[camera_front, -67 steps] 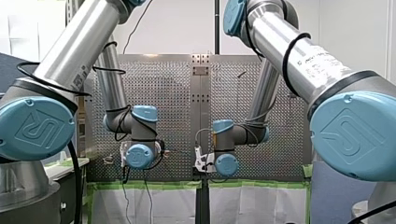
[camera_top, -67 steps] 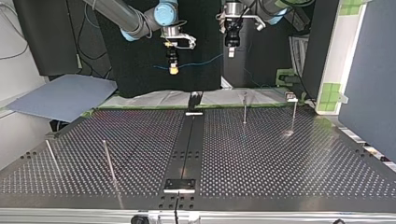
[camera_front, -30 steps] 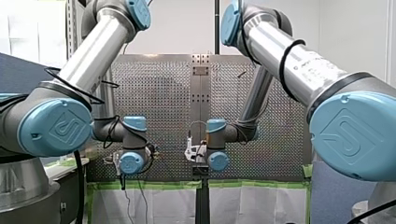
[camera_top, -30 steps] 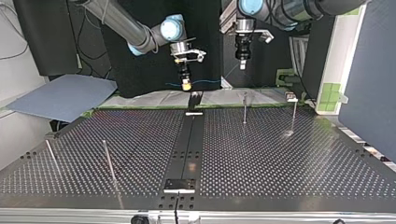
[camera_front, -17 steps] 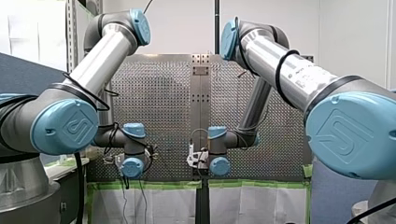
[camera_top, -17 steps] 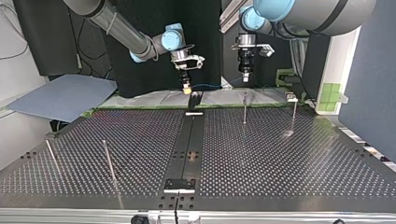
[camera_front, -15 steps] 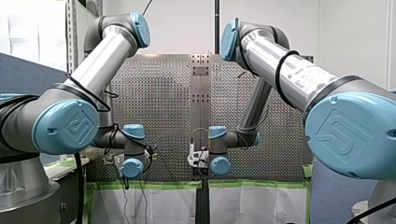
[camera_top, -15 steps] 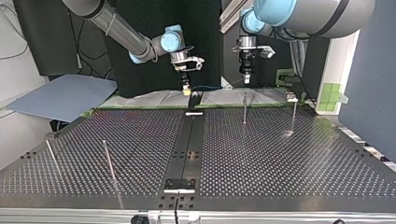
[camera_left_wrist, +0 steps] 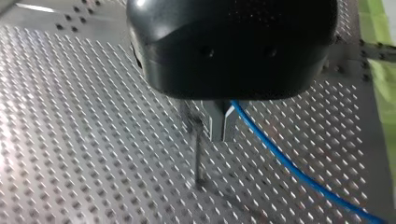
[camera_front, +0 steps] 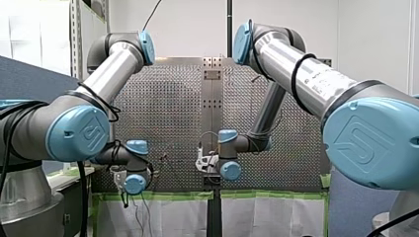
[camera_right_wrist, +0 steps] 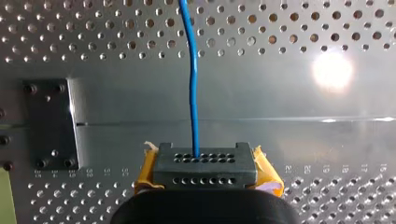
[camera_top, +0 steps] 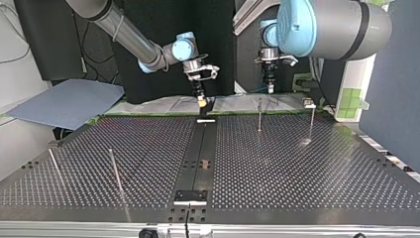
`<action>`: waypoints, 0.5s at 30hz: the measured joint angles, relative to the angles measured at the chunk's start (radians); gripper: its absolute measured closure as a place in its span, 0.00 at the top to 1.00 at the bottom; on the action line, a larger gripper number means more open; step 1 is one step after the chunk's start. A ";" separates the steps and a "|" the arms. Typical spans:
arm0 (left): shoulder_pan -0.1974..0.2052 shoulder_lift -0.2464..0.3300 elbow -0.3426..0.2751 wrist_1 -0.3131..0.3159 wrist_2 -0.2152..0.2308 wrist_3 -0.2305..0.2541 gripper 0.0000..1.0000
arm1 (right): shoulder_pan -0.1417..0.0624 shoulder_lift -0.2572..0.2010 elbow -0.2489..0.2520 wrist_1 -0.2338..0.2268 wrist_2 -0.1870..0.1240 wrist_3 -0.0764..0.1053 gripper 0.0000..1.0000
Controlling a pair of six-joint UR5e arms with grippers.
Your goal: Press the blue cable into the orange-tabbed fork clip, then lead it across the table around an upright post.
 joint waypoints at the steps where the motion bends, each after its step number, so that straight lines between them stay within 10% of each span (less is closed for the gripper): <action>1: 0.008 -0.008 0.007 -0.004 0.005 0.000 0.00 | 0.002 0.000 -0.002 0.003 0.000 -0.001 0.00; 15: 0.120 -0.034 0.059 -0.051 0.049 -0.007 0.00 | 0.013 0.000 -0.004 0.014 0.000 -0.009 0.00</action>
